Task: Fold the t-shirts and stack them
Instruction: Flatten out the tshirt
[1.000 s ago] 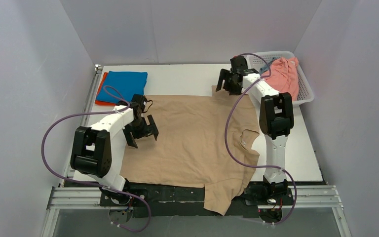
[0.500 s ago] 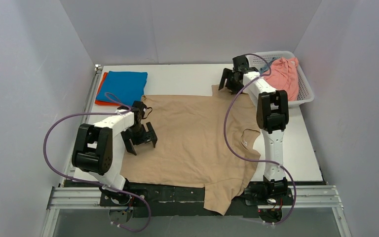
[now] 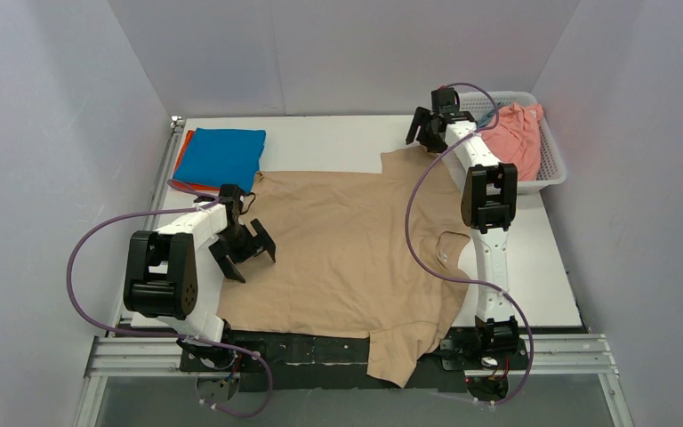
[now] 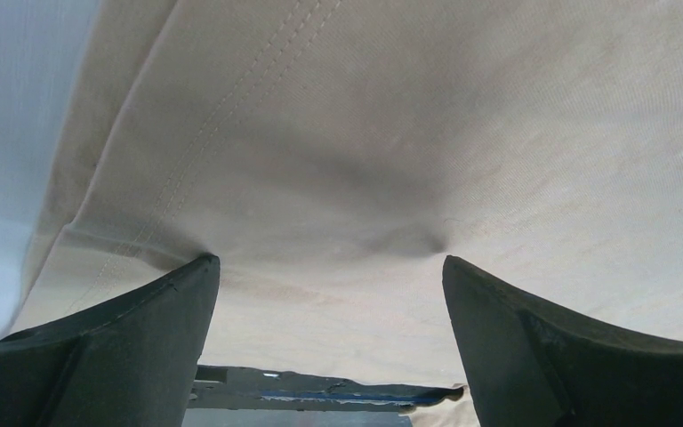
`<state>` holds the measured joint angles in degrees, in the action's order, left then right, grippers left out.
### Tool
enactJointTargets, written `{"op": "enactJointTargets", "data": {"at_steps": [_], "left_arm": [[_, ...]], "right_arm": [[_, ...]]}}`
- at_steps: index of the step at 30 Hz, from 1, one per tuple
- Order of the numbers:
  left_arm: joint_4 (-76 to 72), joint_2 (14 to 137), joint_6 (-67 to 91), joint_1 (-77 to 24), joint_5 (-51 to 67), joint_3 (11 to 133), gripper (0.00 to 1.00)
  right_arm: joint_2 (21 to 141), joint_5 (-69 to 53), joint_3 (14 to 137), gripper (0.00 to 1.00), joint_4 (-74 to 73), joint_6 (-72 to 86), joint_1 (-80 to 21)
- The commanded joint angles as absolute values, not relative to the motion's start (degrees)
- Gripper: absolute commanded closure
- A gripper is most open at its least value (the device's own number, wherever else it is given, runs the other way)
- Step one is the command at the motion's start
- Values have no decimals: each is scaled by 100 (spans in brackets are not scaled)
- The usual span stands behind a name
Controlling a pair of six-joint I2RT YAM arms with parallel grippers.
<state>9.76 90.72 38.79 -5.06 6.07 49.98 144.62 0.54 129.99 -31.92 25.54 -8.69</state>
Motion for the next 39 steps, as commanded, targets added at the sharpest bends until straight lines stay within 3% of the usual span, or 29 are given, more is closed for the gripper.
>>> {"op": "enactJointTargets", "data": {"at_steps": [1, 10, 18, 25, 30, 34, 39], "left_arm": [[1499, 9189, 3826, -496, 607, 4781, 2], [1797, 8694, 3868, -504, 554, 5348, 2], [1925, 8268, 3948, -516, 773, 5532, 2], [1752, 8389, 3870, -650, 1107, 5489, 2], [1521, 8843, 3838, -660, 1382, 5396, 2], [1214, 9349, 3836, -658, 1301, 5364, 2], [1366, 10117, 3748, -614, 943, 5830, 2]], "right_arm": [[14115, 271, 13307, 20, -2932, 1930, -862], [13182, 772, 12476, 18, -2898, 1193, -1169], [12353, 1131, 12182, 16, -3714, 1232, -1393], [10016, 1328, 8449, 16, -4045, 2684, -2051], [8763, 449, 6155, 17, -3658, 3565, -2187], [8821, 160, 5578, 17, -3321, 3492, -2158], [9853, 296, 6246, 18, -3377, 3226, -1897]]}}
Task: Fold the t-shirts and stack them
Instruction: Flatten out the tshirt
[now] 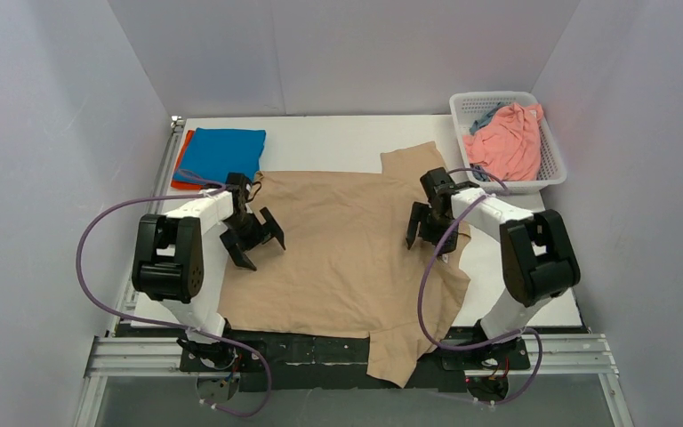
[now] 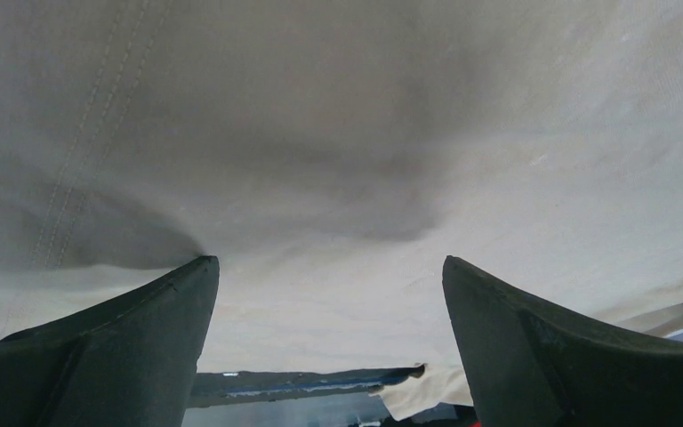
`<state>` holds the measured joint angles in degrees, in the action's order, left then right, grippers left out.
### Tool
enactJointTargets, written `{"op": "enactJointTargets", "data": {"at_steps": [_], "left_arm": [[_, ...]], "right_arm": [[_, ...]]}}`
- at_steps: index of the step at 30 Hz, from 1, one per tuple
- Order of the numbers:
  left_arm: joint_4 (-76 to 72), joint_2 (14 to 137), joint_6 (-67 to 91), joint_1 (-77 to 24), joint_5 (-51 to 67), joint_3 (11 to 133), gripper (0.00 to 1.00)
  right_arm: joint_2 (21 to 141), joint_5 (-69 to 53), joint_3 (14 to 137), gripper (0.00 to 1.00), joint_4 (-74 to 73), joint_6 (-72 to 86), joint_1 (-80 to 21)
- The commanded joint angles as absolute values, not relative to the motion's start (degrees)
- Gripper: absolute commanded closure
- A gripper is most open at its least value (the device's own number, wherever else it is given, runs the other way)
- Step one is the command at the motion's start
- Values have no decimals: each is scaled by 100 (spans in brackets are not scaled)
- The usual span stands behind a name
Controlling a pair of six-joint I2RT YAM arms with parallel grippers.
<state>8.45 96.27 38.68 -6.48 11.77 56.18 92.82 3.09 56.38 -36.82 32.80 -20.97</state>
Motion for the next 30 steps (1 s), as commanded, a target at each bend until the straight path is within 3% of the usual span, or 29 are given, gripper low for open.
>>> {"op": "enactJointTargets", "data": {"at_steps": [1, 16, 22, 30], "left_arm": [[1428, 10261, 3740, -589, 922, 5977, 2], [2340, 12175, 3374, -369, 249, 8448, 2], [2632, 12303, 3302, -374, 419, 9112, 2], [2518, 10746, 3352, -644, 524, 8123, 2]], "right_arm": [[10042, 413, 6456, 18, -3477, 3174, -1850], [12217, 492, 9468, 19, -3942, 1445, -1336], [12668, 513, 10706, 19, -4502, 1264, -1348], [11003, 542, 9497, 19, -4437, 1786, -1462]]}}
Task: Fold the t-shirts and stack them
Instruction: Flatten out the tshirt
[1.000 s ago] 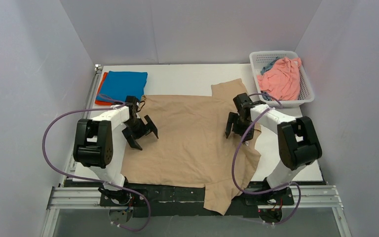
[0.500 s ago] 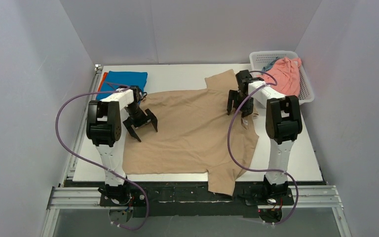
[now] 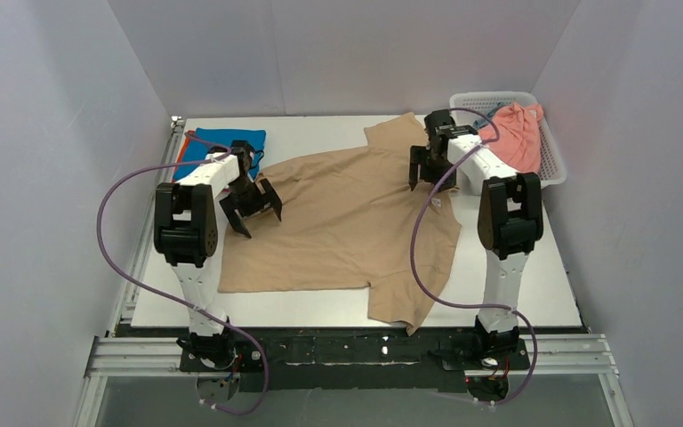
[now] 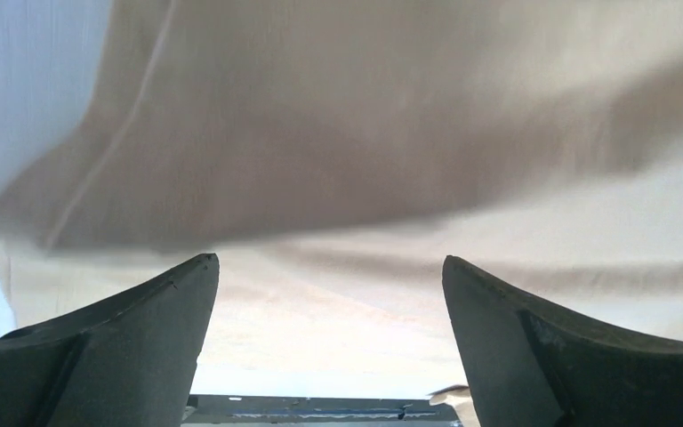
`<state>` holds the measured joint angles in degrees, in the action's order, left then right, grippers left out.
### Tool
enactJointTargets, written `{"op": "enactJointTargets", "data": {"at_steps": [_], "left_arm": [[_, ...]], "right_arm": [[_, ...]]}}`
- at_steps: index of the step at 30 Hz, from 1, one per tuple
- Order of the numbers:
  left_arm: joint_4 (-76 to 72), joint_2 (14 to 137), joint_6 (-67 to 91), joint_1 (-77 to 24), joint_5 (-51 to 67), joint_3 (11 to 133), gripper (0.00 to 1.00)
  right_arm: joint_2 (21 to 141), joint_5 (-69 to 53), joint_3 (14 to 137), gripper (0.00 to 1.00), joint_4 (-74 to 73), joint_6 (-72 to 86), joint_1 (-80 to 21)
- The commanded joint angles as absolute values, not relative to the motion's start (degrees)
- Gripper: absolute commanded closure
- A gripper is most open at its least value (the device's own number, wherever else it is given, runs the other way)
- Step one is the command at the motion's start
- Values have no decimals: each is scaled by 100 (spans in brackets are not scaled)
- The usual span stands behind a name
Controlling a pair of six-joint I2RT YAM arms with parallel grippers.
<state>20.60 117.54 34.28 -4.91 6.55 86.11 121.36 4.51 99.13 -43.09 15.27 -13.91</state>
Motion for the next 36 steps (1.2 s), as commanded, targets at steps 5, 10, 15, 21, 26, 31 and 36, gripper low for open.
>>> {"op": "enactJointTargets", "data": {"at_steps": [5, 10, 15, 21, 26, 31, 36], "left_arm": [[2501, 9544, 3466, -986, 478, 7290, 0], [2297, 8382, 3679, -1183, 578, 6048, 0], [1727, 7681, 3850, -1216, 705, 4803, 0], [1933, 7528, 4061, -1178, 585, 4608, 0], [1946, 7066, 4421, -955, 425, 4267, 0], [2350, 6547, 4742, -642, 166, 3925, 1], [2697, 6101, 4989, -310, -6, 3757, 0]], "right_arm": [[9554, 728, 8079, 19, -4466, 2593, -1531], [7753, 600, 5973, 21, -4752, 3628, -1591], [6306, 379, 4178, 23, -4979, 4232, -1591], [5984, -675, 3535, 31, -4691, 4363, -1835], [6362, -382, 3537, 40, -4377, 4524, -2018], [7065, 393, 3653, 55, -4379, 4639, -2020], [7409, 425, 3653, 71, -4240, 4743, -2022]]}}
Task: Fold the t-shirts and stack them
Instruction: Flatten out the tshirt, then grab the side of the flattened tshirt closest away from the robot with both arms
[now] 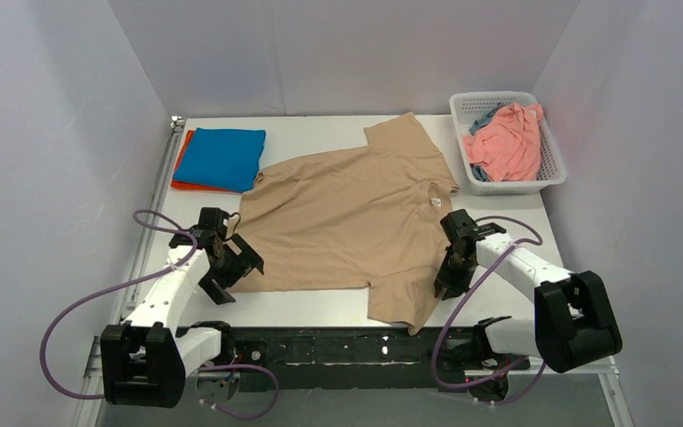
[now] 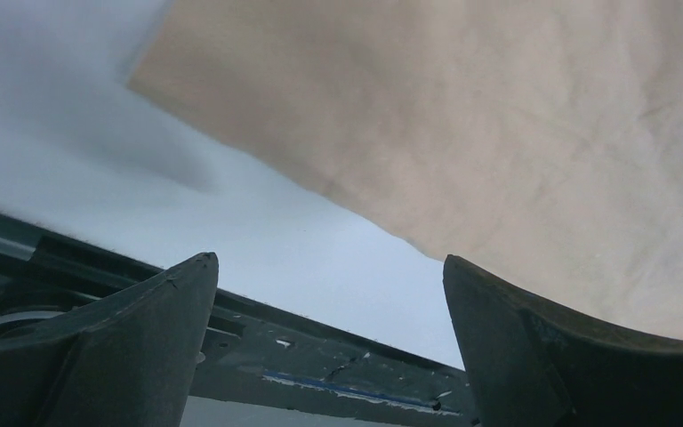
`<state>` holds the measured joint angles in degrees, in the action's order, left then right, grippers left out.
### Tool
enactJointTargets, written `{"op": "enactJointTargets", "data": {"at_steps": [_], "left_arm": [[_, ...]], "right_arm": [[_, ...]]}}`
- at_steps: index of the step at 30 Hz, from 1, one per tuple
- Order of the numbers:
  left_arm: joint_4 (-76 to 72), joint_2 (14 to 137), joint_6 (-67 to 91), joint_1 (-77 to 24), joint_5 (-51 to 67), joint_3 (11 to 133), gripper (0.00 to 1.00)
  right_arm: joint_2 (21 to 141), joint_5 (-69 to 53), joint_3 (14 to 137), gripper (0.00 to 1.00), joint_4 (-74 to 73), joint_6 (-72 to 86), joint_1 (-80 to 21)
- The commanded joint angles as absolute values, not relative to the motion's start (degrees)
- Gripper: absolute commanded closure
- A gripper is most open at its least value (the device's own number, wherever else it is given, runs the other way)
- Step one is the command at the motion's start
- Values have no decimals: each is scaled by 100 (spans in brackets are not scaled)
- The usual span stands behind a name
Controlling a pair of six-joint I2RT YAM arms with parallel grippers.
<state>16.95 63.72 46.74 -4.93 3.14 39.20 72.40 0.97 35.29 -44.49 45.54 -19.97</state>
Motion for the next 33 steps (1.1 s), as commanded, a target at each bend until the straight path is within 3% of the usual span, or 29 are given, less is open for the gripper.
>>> {"op": "enactJointTargets", "data": {"at_steps": [1, 3, 8, 11, 15, 24, 30, 33], "left_arm": [[2782, 6044, 5018, -300, -129, 3764, 0], [2939, 5955, 5102, -292, -280, 3764, 0], [3096, 5809, 5231, -276, -338, 3712, 1], [3194, 5754, 5222, -277, -404, 3716, 0], [3192, 5753, 5229, -244, -501, 3650, 0], [2708, 6275, 5170, -12, -789, 3625, 0], [1818, 6787, 5208, 370, -570, 3377, 14], [1587, 7252, 5256, 384, -503, 3424, 29]], "right_arm": [[7483, 502, 3679, 76, -4327, 4749, -2017], [7582, 831, 3742, 86, -4608, 4823, -2009], [7585, 1496, 3943, 87, -4949, 4690, -1758], [7703, 1662, 4208, 79, -4982, 4198, -1723], [7616, 1537, 4495, 54, -5038, 3723, -1743], [5593, 241, 4308, 22, -5046, 3129, -1767], [4653, -414, 3997, 18, -4936, 3136, -1771], [4362, -561, 3906, 18, -4988, 3225, -1771]]}}
